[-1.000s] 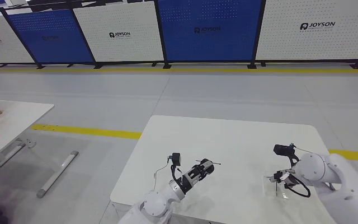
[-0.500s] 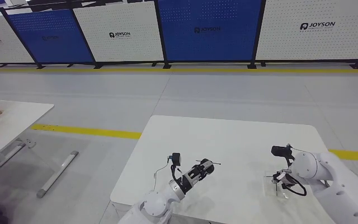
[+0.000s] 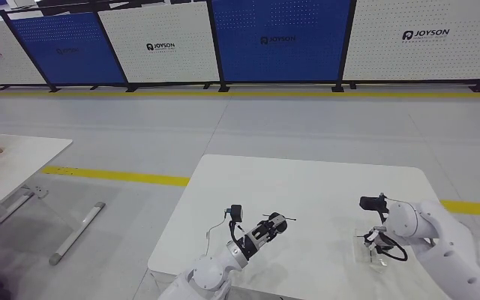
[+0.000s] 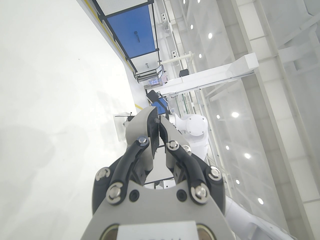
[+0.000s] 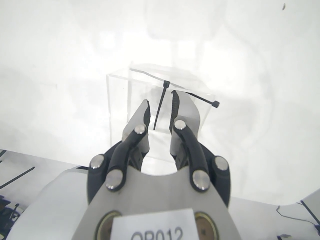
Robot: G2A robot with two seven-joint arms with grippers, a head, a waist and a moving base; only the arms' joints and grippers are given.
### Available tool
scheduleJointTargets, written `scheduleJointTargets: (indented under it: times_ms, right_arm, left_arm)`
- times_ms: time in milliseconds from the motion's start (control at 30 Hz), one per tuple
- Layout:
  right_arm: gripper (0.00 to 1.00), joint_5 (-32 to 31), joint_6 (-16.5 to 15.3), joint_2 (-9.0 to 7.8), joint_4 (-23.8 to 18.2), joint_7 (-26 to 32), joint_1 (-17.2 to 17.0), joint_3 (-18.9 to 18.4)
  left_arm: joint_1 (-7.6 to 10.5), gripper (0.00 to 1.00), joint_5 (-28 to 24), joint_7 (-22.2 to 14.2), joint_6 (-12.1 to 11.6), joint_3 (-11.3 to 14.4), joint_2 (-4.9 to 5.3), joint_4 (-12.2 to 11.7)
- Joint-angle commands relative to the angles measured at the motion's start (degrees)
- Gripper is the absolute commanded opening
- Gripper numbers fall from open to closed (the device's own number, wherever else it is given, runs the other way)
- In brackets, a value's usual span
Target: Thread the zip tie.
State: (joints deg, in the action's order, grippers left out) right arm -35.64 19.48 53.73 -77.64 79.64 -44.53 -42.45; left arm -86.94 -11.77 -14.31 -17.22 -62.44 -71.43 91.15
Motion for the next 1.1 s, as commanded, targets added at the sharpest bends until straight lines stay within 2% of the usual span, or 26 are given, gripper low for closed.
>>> scheduleJointTargets:
  times_ms: [0,67,100,133,400,567,667,767,933,1067]
  right_arm:
    - [0.18,0.31,0.00,0.12,0.59,0.00,0.71,0.91]
    - [0.13,0.78,0.00,0.26,1.37,0.00,1.44,1.87]
    - [0.04,1.03,0.00,0.31,1.71,0.00,1.78,2.28]
    - [0.00,1.34,0.00,0.38,2.09,0.00,2.22,2.78]
    - [0.00,3.02,0.00,-0.19,1.45,0.00,3.38,4.40]
    - [0.00,3.94,0.00,-1.64,-1.03,0.00,2.16,2.16]
    - [0.00,4.40,0.00,-2.72,-3.51,0.00,0.14,-1.66]
    - [0.00,4.93,0.00,-3.69,-6.87,-1.16,-3.53,-7.82]
    - [0.00,5.93,0.00,-4.62,-13.81,-7.01,-12.82,-18.23]
    - [0.00,5.32,0.00,-4.83,-18.12,-9.44,-18.41,-23.30]
  left_arm:
    - [0.00,0.00,0.00,0.00,0.00,0.00,0.00,0.00]
    - [0.00,0.00,0.00,0.00,0.00,0.00,0.00,0.00]
    - [0.00,0.00,0.00,0.00,0.00,0.00,0.00,0.00]
    - [0.00,0.00,0.00,0.00,0.00,0.00,0.00,0.00]
    - [0.00,0.00,0.00,0.00,0.00,0.00,0.00,0.00]
    - [0.00,0.00,0.00,0.00,0.00,0.00,0.00,0.00]
    - [0.00,0.00,0.00,0.00,0.00,0.00,0.00,0.00]
    - [0.00,0.00,0.00,0.00,0.00,0.00,0.00,0.00]
    - [0.00,0.00,0.00,0.00,0.00,0.00,0.00,0.00]
    - [0.00,0.00,0.00,0.00,0.00,0.00,0.00,0.00]
